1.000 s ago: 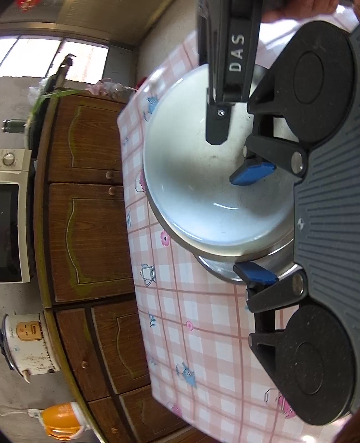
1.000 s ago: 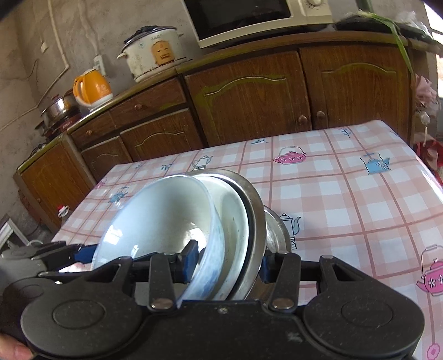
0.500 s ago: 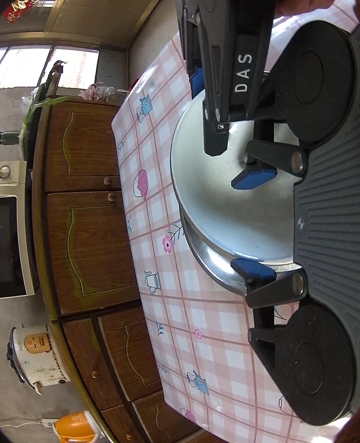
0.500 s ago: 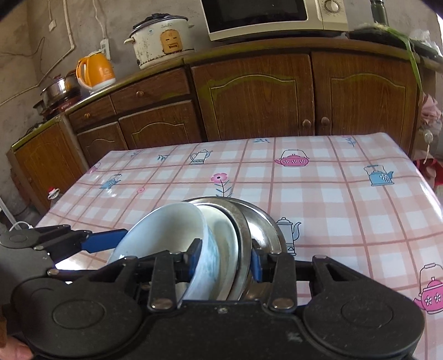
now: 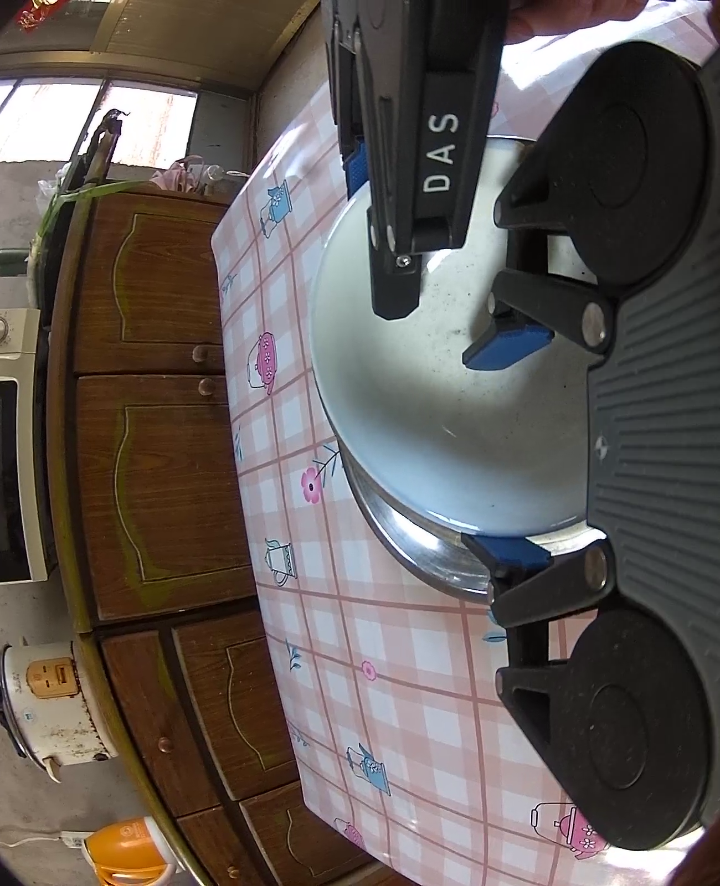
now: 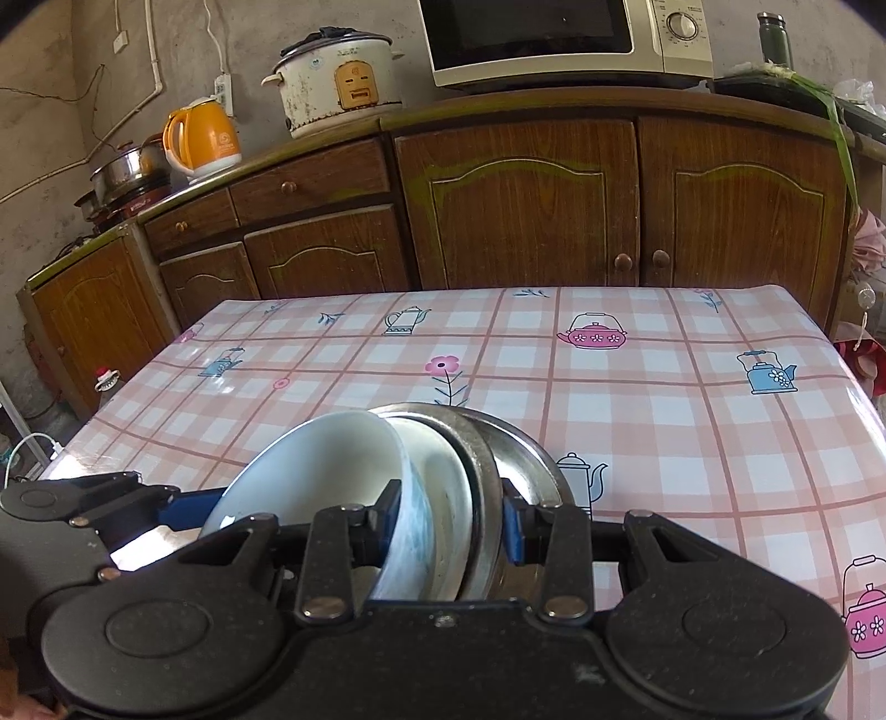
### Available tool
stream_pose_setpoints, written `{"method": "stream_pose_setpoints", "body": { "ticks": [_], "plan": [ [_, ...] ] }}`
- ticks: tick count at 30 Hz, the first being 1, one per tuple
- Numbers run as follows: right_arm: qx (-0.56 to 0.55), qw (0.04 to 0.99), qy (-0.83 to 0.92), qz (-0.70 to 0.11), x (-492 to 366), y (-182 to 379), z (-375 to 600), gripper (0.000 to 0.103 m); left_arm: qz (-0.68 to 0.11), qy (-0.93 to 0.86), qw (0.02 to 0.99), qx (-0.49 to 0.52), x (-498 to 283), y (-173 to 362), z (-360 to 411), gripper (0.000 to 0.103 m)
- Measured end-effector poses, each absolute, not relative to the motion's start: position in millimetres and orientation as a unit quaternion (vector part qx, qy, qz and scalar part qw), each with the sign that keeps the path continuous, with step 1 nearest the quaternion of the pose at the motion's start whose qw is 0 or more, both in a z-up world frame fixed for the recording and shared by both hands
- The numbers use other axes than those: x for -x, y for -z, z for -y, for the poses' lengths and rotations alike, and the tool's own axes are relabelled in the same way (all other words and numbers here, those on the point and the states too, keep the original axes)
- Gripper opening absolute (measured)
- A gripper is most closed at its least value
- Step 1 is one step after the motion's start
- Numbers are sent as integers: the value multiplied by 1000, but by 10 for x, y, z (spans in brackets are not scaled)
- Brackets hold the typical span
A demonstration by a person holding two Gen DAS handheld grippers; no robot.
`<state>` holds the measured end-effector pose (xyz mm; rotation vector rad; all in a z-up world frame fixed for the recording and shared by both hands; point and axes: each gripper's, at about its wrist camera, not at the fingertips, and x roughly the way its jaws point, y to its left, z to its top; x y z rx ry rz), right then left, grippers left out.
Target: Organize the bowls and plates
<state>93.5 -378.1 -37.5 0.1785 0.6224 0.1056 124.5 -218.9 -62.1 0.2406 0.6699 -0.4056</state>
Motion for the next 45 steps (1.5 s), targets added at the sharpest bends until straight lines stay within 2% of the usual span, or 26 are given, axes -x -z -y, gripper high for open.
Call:
{"method": "stream_pose_setpoints", "body": {
  "ticks": [19, 29, 35, 40, 43, 45],
  "plan": [
    [-79, 945, -79, -309, -1197, 448, 3817, 55, -321, 159, 929, -95, -1341, 627, 2240, 65],
    [-76, 937, -72, -333, -1282, 460, 3903, 62, -293, 154, 934, -132, -1309, 671, 2377, 71],
    [-106, 935, -62, -334, -1281, 412, 4014, 61, -283, 163, 935, -140, -1298, 676, 2408, 74],
    [-87, 937, -45, -336, -1240, 345, 3992, 61, -283, 166, 933, -147, -1321, 681, 2415, 77],
    [-83, 939, -38, -333, -1165, 275, 4006, 61, -303, 164, 929, -139, -1384, 695, 2379, 84],
    [-88, 939, -35, -330, -1104, 235, 4023, 61, -305, 163, 928, -136, -1375, 670, 2344, 82]
  ]
}}
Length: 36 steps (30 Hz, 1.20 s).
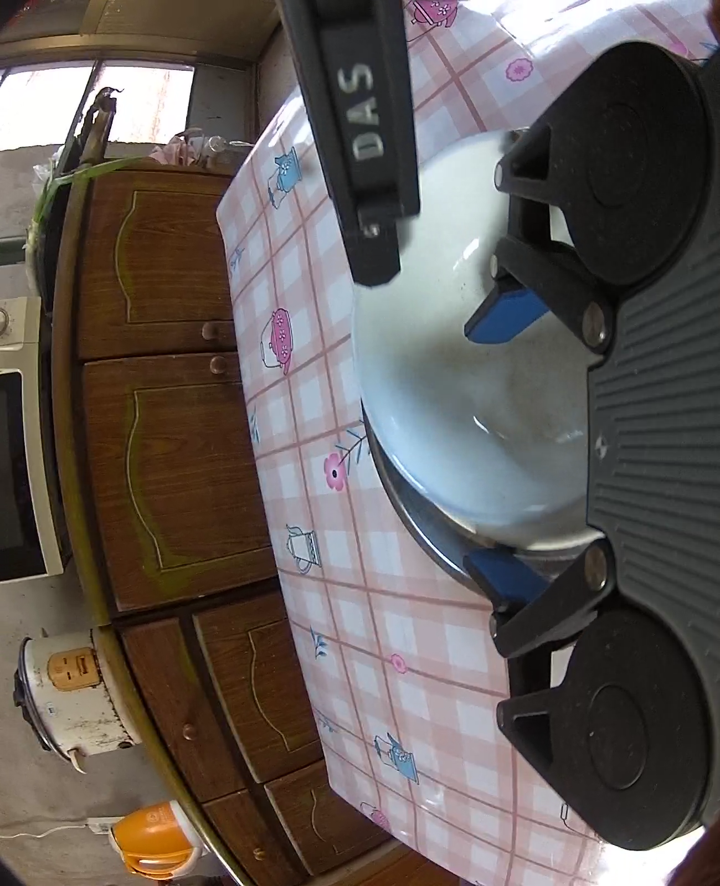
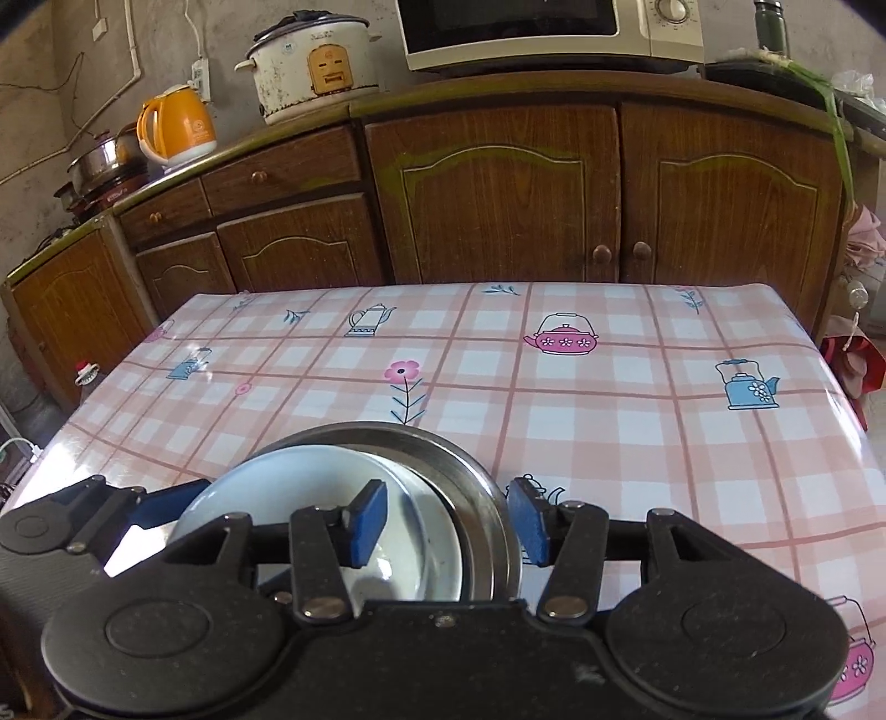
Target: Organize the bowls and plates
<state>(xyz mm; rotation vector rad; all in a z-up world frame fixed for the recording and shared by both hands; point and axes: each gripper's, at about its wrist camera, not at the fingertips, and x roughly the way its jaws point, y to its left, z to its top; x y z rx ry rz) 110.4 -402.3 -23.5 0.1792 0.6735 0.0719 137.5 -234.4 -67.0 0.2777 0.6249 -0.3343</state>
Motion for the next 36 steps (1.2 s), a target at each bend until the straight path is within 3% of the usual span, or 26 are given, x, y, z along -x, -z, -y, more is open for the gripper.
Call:
{"method": "stream_pose_setpoints", "body": {
  "ticks": [22, 36],
  "plan": [
    [-124, 940, 21, -317, 20, 4, 3750, 73, -343, 155, 922, -87, -817, 106, 1891, 89],
    [-134, 932, 33, -336, 652, 29, 3616, 74, -334, 158, 927, -62, -307, -26, 1736, 93]
  ]
}}
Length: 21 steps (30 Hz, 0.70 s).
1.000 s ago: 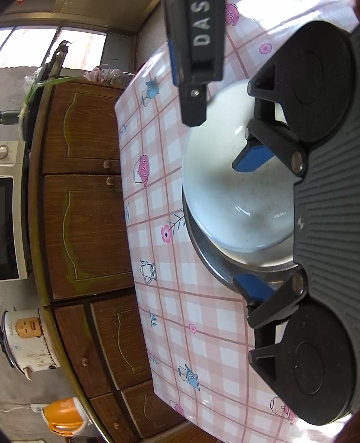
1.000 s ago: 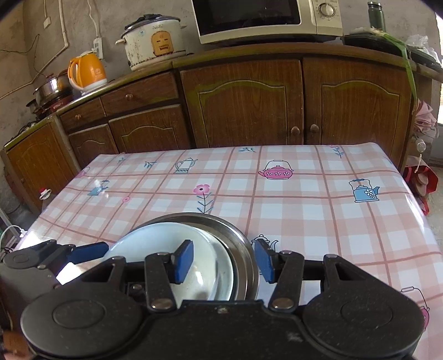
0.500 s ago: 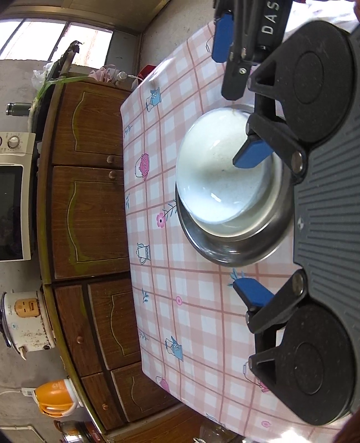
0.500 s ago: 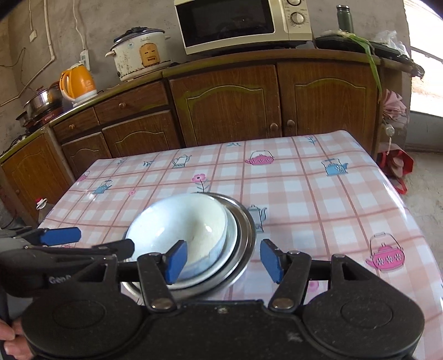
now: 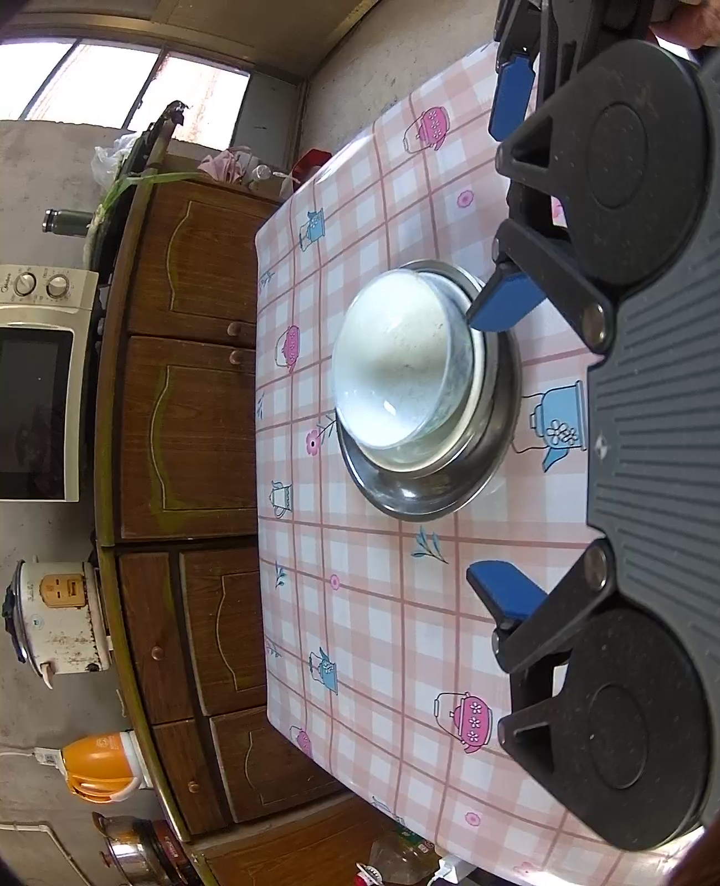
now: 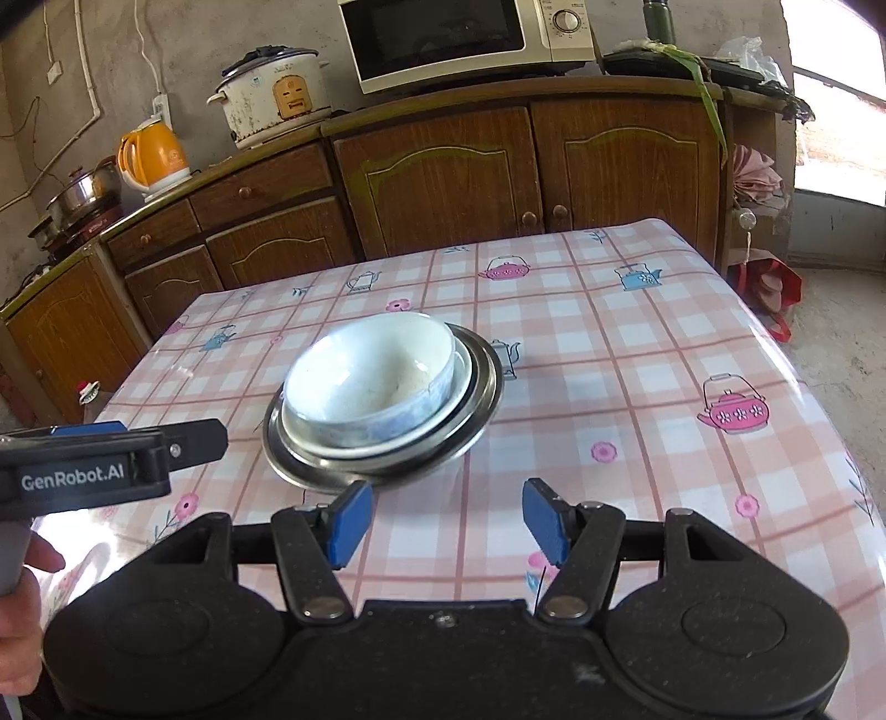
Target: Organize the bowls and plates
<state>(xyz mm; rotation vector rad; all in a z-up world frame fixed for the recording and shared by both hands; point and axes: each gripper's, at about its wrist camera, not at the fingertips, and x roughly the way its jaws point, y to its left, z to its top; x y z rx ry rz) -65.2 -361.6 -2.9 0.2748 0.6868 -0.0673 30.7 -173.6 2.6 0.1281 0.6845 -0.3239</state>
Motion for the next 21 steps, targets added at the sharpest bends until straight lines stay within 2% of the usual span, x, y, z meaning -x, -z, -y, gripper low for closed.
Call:
{"method": "stream_pose_setpoints", "body": {
  "ticks": [21],
  "plan": [
    [-118, 931, 28, -343, 936, -63, 3450, 78, -320, 168, 931, -55, 127, -61, 1683, 103]
  ]
}}
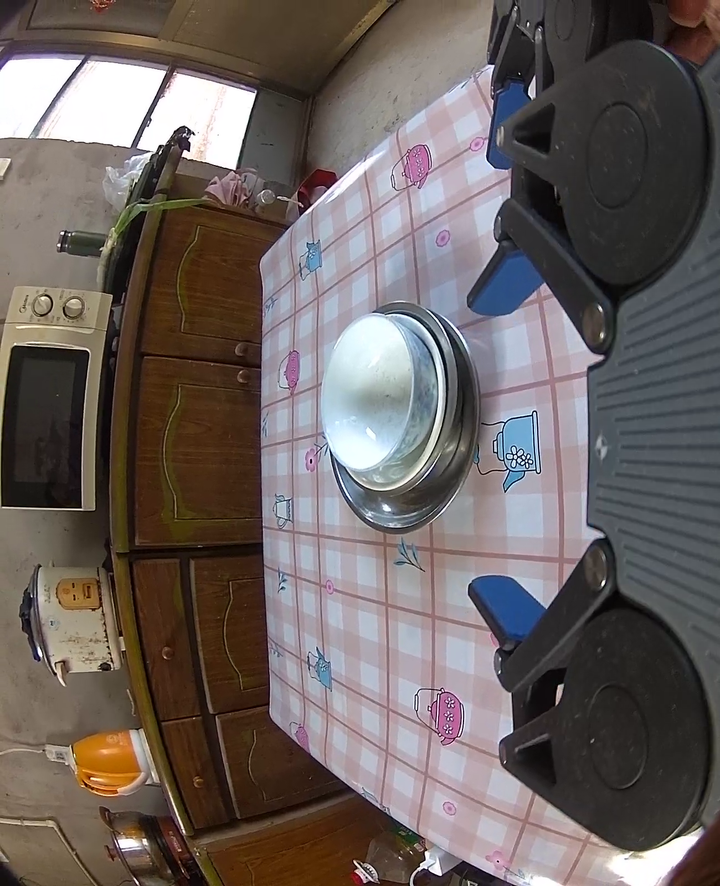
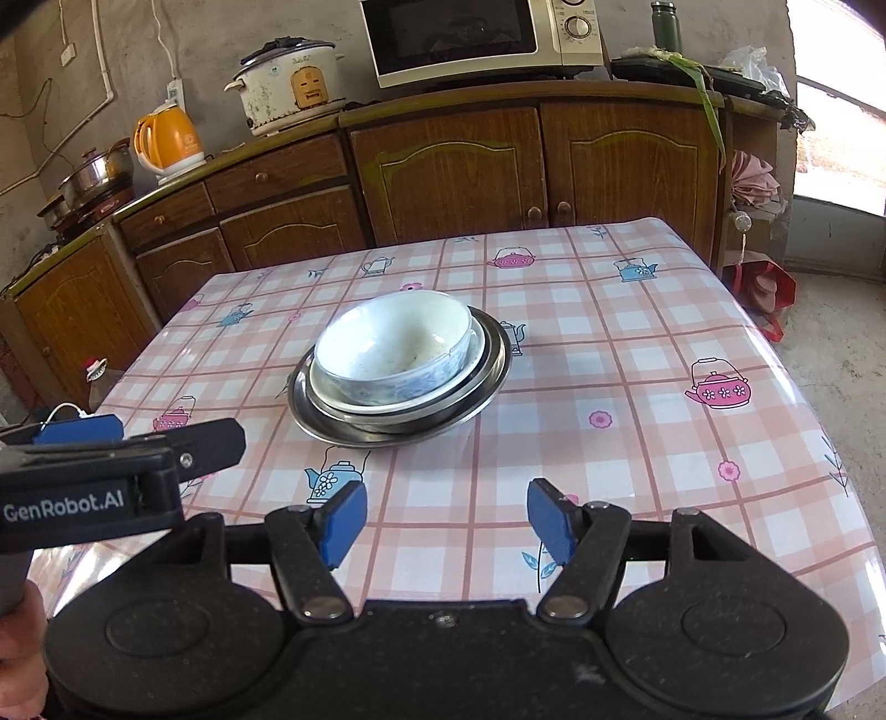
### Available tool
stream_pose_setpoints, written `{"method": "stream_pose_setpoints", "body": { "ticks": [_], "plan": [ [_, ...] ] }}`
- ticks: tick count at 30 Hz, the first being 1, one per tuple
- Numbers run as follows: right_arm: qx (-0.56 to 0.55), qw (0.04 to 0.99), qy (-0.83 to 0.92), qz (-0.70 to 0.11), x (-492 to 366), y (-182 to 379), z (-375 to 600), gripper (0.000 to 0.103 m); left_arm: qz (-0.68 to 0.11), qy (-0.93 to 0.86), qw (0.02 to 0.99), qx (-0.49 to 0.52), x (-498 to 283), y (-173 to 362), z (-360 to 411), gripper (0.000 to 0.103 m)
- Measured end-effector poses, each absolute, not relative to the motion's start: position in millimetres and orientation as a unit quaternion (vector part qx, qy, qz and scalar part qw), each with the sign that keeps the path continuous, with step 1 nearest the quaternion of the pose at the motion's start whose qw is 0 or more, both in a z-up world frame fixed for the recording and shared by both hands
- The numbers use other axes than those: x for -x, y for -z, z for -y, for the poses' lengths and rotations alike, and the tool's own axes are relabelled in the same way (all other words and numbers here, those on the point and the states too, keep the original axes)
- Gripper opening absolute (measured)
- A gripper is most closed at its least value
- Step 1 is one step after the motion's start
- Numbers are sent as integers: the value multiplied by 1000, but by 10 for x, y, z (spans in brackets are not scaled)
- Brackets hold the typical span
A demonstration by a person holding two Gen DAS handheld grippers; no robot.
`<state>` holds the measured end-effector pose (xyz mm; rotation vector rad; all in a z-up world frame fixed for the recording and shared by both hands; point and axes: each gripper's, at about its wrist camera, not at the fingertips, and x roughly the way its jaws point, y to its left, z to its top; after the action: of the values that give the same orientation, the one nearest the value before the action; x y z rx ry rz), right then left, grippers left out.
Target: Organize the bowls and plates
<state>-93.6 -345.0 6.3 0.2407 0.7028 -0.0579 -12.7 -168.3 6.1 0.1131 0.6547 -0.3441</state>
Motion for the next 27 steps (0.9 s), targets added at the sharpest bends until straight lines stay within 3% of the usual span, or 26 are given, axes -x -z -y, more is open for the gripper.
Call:
{"method": "stream_pose_setpoints", "body": {
  "ticks": [27],
  "plan": [
    [-127, 925, 24, -356, 903, 70, 3481, 79, -336, 152, 927, -68, 119, 13, 1710, 103]
  ]
}}
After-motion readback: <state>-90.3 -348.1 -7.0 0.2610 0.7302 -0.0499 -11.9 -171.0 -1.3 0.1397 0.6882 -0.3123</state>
